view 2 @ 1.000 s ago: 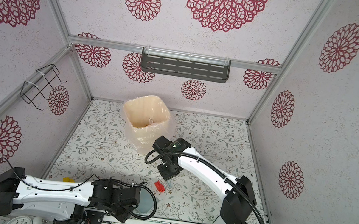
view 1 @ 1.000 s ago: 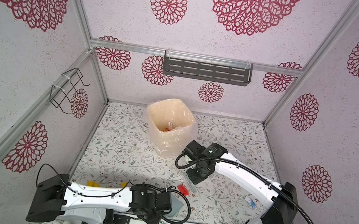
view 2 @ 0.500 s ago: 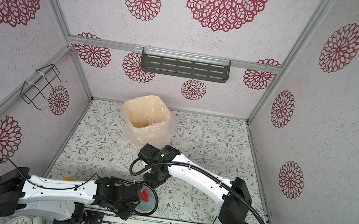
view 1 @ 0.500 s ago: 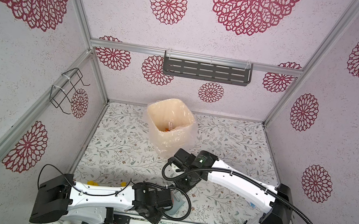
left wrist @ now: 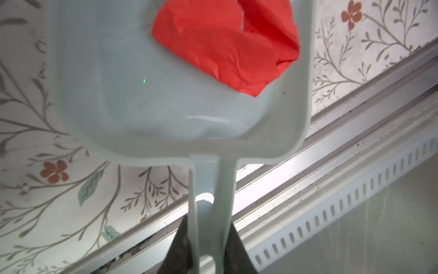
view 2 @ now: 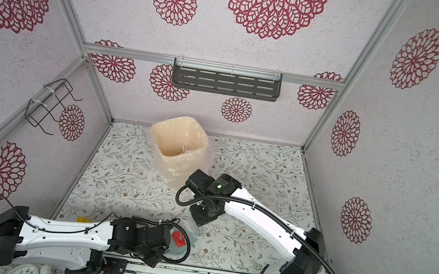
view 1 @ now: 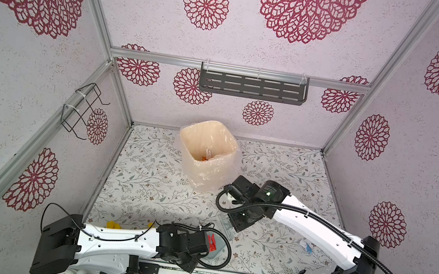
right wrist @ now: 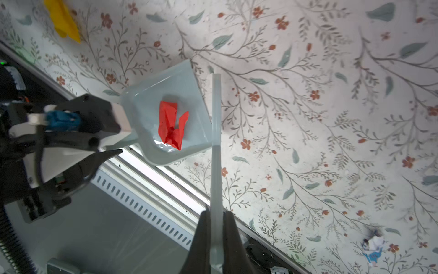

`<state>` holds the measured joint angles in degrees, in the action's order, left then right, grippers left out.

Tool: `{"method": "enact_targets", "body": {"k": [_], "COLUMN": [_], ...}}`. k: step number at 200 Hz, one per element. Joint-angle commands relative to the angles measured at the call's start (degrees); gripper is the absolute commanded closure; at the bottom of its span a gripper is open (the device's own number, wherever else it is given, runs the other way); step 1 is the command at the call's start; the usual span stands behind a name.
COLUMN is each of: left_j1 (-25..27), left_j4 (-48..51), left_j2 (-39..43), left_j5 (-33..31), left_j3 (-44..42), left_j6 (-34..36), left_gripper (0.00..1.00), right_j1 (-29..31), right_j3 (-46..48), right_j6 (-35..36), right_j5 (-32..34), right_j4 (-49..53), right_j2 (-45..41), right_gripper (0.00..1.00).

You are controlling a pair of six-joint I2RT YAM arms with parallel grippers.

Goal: Sweep away the paper scraps from the table
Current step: 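Lift the dustpan toward the bin with left gripper while right brush withdraws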

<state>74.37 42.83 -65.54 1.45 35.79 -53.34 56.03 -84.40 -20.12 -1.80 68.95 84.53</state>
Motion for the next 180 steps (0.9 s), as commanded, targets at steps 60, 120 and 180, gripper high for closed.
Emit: {"method": "enact_targets", "body": {"k": [60,120,180], "left_j1": [5.4,8.2,6.0], "left_j4": [3.8,13.7,28.1], "left_j2": [9.4,8.8,7.5], "left_j5": [-11.7,-16.0,-18.7], "left_j3": [3.4,16.2,33.1], "left_j6": [0.2,1.4,-0.3], "left_gripper": [1.00,1.00,1.00], "right_j1": [-12.6,-19.6,-22.7], "right_j3": [2.5,6.2,9.9], "right_j6": [2.5,3.6,3.4], "right_j5": [0.7,-4.5,-8.7], "right_j4": [3.0,0.7,-1.2], "right_j2": [-10.9,-15.9,-19.4], "right_gripper": [1.00,1.00,1.00]}}
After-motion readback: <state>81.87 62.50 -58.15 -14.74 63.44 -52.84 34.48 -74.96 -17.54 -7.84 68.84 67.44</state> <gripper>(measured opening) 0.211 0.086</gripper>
